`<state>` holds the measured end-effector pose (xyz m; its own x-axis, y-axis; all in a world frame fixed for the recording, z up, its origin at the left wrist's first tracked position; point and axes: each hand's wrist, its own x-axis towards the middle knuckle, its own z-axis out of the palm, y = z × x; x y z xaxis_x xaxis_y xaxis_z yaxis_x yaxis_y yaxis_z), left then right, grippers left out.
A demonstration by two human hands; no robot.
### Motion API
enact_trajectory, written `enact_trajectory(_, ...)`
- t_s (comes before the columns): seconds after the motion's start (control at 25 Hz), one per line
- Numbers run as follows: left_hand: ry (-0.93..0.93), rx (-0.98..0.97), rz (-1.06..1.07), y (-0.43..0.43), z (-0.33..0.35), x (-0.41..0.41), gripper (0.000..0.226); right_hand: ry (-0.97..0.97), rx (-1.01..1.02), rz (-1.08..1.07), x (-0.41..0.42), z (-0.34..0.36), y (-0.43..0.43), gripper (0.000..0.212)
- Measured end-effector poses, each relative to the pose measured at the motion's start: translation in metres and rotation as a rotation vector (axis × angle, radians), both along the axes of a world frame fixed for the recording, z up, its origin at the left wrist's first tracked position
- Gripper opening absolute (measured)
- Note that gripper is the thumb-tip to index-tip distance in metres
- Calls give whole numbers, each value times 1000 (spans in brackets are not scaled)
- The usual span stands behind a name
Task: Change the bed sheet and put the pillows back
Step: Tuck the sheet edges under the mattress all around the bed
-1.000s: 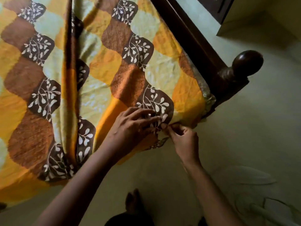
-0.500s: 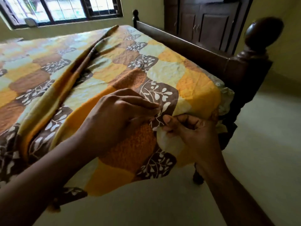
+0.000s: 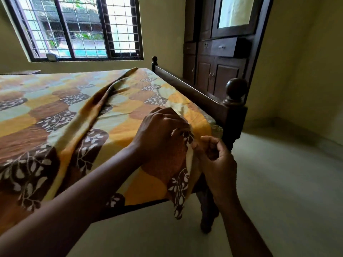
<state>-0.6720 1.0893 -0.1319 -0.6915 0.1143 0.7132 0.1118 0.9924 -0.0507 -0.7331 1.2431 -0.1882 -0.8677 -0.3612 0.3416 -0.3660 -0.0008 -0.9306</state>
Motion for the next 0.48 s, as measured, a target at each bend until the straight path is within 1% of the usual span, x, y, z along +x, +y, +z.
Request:
enact_trajectory(0.08,-24,19,-14,18,0,-13,26,-43,36,-67,-4,-9,5,39)
enact_trajectory(0.12,-39,19,-15,28,-1,-19,25,-73,75,-81,-9,-13,5,41)
enact_trajectory(0.16,-27,40,-13,33,-6,-25,23,-78,118,-85,-12,-16,2,39)
enact_trajectory(0.2,-26,62,1,35,-9,-27,20,-44,156,-87,-14,-19,-2,34)
enact_trajectory(0.28,-26,60,6,30,-15,-26,18,28,161,-76,-15,-24,-8,20)
enact_trajectory(0.32,-61,52,-3,29,-13,-24,23,-5,126,-46,-14,-26,-7,15)
enact_trajectory(0.4,-102,85,-33,27,-4,-17,35,-195,39,83,-14,-27,1,10)
enact_trajectory(0.44,-89,147,-12,24,1,-13,40,-293,1,146,-15,-27,6,10)
enact_trajectory(0.48,-58,204,54,21,5,-6,45,-374,-35,193,-16,-26,10,10)
